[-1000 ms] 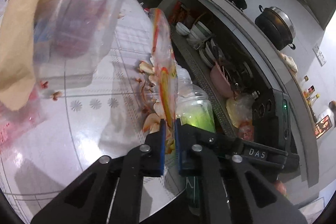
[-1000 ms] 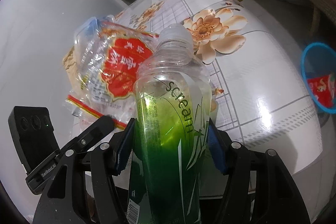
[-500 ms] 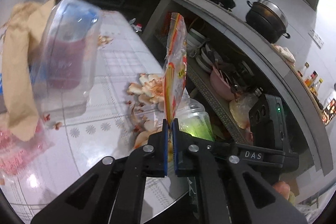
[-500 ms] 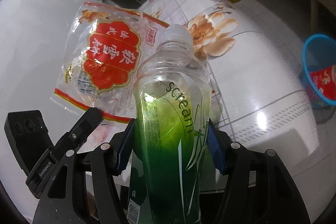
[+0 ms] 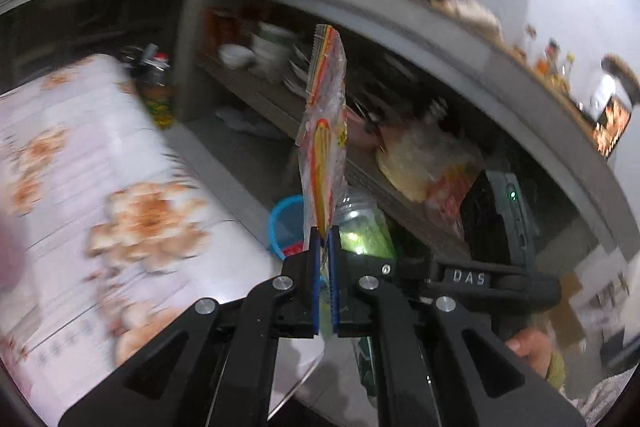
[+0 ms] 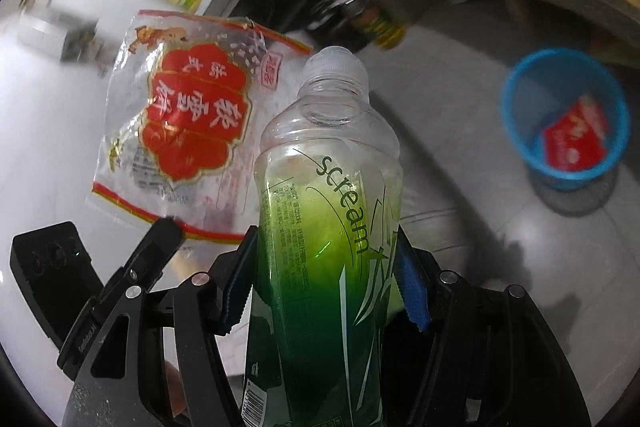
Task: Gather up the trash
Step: 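Carry the clear bag and green bottle over the blue wastebasket and open both grippers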
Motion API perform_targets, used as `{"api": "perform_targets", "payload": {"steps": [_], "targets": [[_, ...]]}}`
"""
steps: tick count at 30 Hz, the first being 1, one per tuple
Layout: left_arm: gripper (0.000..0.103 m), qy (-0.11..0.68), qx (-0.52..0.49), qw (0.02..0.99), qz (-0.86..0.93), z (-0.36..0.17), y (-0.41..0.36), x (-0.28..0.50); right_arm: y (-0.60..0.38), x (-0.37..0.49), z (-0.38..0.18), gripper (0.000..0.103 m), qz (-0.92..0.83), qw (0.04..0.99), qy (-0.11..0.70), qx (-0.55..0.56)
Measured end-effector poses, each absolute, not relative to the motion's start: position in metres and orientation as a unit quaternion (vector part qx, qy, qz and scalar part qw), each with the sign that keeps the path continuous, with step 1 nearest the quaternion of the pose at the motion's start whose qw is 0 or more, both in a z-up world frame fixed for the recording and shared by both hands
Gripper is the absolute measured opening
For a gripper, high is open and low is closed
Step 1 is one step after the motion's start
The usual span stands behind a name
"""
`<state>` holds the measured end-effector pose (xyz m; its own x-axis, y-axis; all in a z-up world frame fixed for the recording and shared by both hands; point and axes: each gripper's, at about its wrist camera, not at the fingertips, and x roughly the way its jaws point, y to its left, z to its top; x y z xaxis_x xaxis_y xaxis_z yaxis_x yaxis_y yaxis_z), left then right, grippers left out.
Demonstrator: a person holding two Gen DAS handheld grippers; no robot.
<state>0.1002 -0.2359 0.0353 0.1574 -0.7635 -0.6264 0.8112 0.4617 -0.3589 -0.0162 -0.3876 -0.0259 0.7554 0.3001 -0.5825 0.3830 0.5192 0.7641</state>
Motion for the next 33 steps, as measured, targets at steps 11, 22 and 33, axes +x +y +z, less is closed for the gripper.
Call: {"api": "perform_targets", "payload": {"steps": [11, 22, 33], "targets": [[0.003, 0.537, 0.125, 0.65, -0.523, -0.048, -0.407, 0.133, -0.497, -0.051, -0.119, 0.06, -0.122, 0.713, 0.342, 0.599], [0.014, 0.607, 0.241, 0.615, -0.442, -0.162, -0.532, 0.189, -0.58, 0.002, -0.223, 0.068, -0.19, 0.655, 0.391, 0.618], [0.045, 0.575, 0.242, 0.657, -0.423, -0.146, -0.532, 0.209, -0.56, 0.002, -0.222, 0.073, -0.204, 0.69, 0.401, 0.567]]}}
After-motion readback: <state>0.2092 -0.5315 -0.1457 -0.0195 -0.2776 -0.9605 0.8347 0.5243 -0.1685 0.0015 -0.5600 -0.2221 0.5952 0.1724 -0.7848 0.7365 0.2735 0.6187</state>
